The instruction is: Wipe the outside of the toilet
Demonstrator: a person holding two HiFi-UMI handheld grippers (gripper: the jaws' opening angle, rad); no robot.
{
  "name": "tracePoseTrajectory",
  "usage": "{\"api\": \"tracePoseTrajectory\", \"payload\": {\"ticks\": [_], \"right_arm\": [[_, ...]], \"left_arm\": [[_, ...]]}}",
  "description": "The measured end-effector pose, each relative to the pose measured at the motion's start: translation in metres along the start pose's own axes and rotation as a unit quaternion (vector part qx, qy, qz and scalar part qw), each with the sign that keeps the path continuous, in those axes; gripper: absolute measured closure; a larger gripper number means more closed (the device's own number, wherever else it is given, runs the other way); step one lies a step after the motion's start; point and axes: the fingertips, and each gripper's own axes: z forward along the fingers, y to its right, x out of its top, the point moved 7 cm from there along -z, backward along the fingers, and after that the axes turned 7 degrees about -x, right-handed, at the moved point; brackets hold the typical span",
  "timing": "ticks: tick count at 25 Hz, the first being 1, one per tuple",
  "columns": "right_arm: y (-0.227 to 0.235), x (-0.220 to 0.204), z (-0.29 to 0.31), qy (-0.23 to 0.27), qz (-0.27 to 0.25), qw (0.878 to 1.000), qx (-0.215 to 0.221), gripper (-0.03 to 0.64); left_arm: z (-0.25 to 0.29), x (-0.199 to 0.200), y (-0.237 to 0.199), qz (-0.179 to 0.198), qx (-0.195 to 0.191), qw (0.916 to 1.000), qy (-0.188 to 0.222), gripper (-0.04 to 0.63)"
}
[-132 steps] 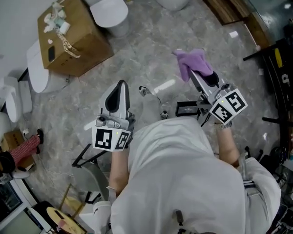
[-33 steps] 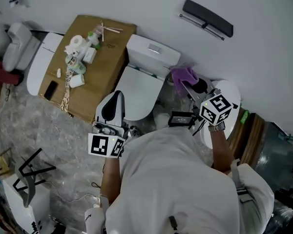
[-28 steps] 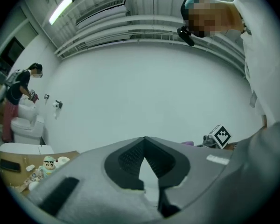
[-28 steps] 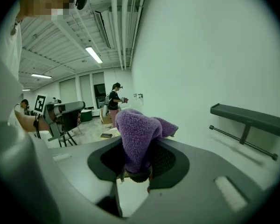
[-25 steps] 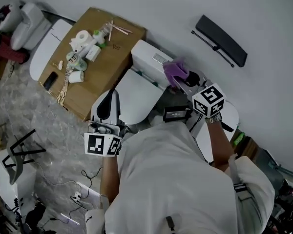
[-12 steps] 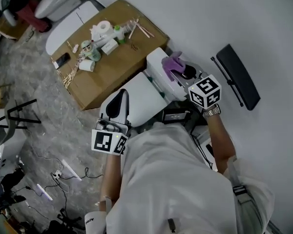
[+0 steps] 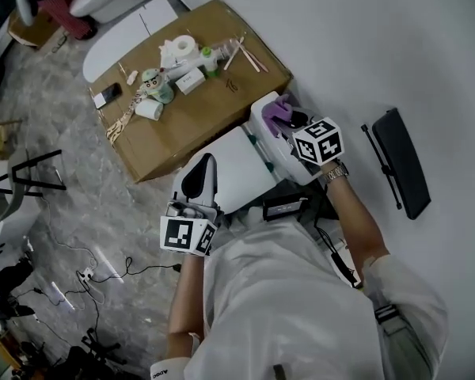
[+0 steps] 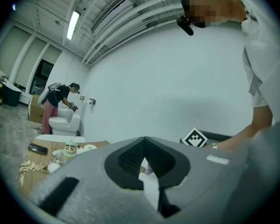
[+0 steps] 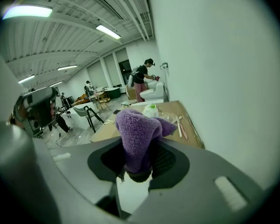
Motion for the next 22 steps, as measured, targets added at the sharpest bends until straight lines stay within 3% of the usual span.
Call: {"api": "tracePoseTrajectory", "payload": {"ticks": [3,6,13,22], "right_arm": [[0.017,-0.006,0.032,-0.038,0.030,0.999,0.000,0.489],[0.032,-0.016,0.062,-0.072,0.040,0.997,-0.006,0.489],[0.056,-0.040,0.115,-0.142,0.054,0.988,-0.031,0.489],[0.053,-0.054,0.183,-0.212,0.009,0.975,-0.062,0.489]], "left_arm": [[0.007,-0.015,-0.018,-0.015,0.048,0.9987,-0.005,0.591],[0.013,-0.025,-0.029,-0.029,0.069,0.9972,-0.005,0.590],[0.027,-0.041,-0.029,-0.038,0.076,0.9961,-0.023,0.589],[0.020,-0.054,-0.030,-0.038,0.085,0.9948,-0.041,0.591]]}}
